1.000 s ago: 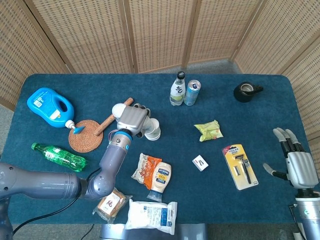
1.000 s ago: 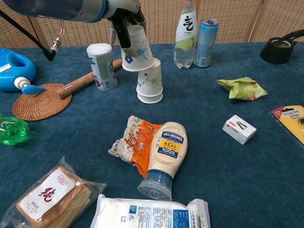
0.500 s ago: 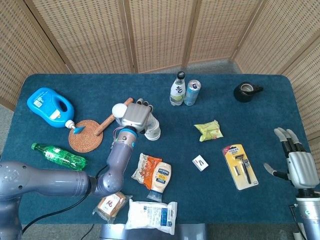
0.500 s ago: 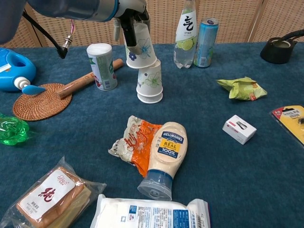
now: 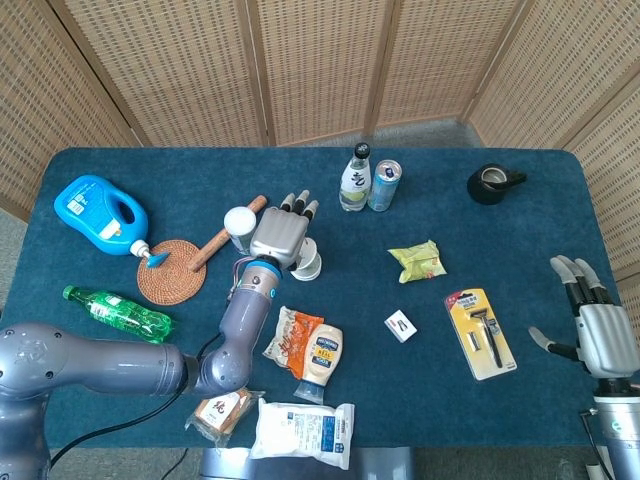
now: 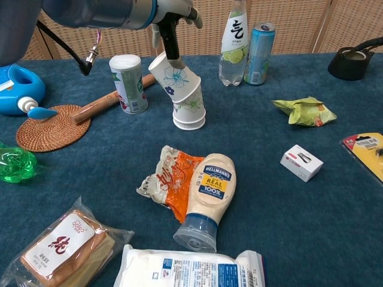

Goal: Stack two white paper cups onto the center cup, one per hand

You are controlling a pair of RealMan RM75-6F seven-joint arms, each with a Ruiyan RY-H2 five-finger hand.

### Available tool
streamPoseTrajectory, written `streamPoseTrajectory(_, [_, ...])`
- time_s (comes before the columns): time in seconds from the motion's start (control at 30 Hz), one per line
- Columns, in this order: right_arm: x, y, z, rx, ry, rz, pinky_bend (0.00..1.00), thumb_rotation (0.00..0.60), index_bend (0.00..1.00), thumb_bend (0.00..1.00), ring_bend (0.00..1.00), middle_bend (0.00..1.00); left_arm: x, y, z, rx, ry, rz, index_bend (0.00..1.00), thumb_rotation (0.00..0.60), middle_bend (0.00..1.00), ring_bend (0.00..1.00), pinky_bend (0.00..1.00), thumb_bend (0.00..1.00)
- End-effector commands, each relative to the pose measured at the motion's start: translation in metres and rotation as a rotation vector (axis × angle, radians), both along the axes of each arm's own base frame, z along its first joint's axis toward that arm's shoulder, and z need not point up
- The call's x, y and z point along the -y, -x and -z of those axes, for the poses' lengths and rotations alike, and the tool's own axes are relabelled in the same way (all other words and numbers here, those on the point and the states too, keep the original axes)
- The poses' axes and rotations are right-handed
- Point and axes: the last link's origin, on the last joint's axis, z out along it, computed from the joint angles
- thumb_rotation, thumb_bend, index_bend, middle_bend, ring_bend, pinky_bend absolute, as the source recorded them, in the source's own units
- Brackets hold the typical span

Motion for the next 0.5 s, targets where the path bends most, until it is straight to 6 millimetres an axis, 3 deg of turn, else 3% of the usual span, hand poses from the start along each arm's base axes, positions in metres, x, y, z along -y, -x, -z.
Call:
streamPoseTrajectory(0.03, [-0.001, 0.0, 0.0, -0.001, 0.0, 0.0, 0.24, 0.6, 0.03, 0.21, 0.0, 0.0, 0.001, 0.005, -0.005, 0.017, -0.02, 0.026, 0.0, 0.6, 0.0, 0.0, 0.36, 0.36])
streamPoseTrajectory(0.23, [0.0, 0.0, 0.0, -0.001, 0.003, 0.002, 0.24, 0.6, 0.03, 0.21, 0.0, 0.0, -0.004, 0.006, -0.025, 0.002, -0.115, 0.119, 0.0, 0.6, 0.0, 0.0, 0.36, 0.36])
streamPoseTrajectory(0.5, [0.003, 0.0, 0.001, 0.0, 0.001, 0.003, 0.24, 0.6, 0.03, 0.22, 0.0, 0.0, -0.005, 0.025, -0.05, -0.154, -0.161, 0.142, 0.0, 0.6, 0.0, 0.0, 0.34, 0.36])
